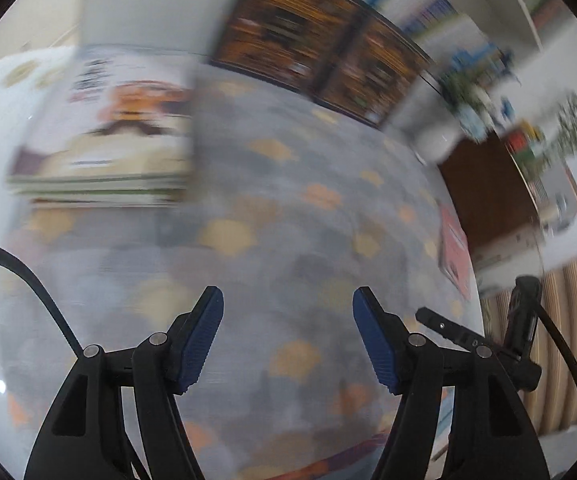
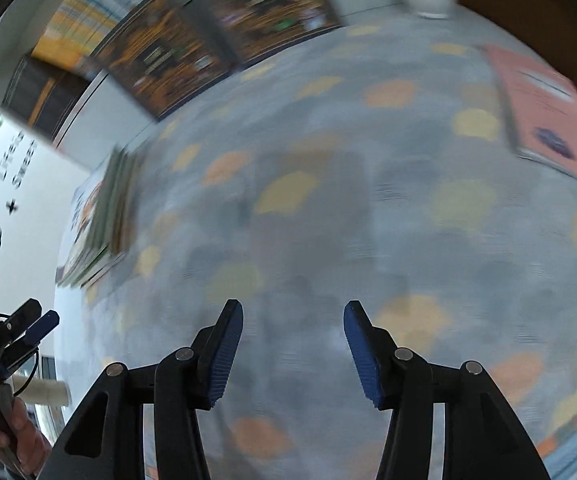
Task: Organize books
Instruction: 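Move both grippers to the pink booklet on the carpet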
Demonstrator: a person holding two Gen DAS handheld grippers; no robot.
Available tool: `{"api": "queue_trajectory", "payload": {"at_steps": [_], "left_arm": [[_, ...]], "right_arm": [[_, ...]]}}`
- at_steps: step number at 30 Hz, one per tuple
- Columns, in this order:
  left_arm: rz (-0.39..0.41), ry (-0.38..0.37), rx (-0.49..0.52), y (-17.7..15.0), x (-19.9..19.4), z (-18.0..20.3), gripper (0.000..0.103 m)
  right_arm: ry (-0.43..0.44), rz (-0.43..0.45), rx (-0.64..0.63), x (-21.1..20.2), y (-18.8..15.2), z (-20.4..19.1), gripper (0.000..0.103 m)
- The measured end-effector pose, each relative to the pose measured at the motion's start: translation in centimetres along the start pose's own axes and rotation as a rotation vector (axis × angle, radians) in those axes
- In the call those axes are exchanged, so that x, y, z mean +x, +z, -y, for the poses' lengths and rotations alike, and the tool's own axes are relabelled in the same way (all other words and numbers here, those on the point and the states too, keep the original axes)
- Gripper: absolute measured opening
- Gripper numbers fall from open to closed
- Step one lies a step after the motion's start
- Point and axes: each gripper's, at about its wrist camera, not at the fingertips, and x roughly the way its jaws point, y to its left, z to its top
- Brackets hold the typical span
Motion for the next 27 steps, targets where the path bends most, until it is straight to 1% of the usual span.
{"api": "queue_trajectory", "payload": {"at_steps": [4, 7, 10, 17, 20, 27], "left_arm": [[-0.04, -0.052, 0.058, -0.5, 3.0, 6.4, 0.065], [-0.081, -0.088, 0.086, -1.0, 5.2, 10.3, 0.065], [-0.116, -0.106, 0.107, -1.7, 7.3, 13.5, 0.065], [-0.177, -0.131, 0.155, -1.7, 12.8, 19.2, 0.065], [-0.202, -0.135, 0.176, -0.9, 15.4, 21.2, 0.065], [-0.231, -0.143, 0.226, 1.6, 21.4, 25.7, 0.065]], "right_arm": [[-0.018, 0.014, 0.047, -2.1, 0.8, 5.2, 0.051], [-0.033, 0.008, 0.057, -3.0, 1.2, 8.2, 0.051], [-0.057, 0.016, 0.062, -3.7, 1.8, 10.6, 0.051], [-0.122, 0.057, 0.141, -5.7, 4.7, 17.7, 0.051], [-0.144, 0.073, 0.172, -6.3, 5.9, 20.1, 0.051], [-0.199, 0.099, 0.256, -6.5, 9.2, 25.6, 0.051]]}}
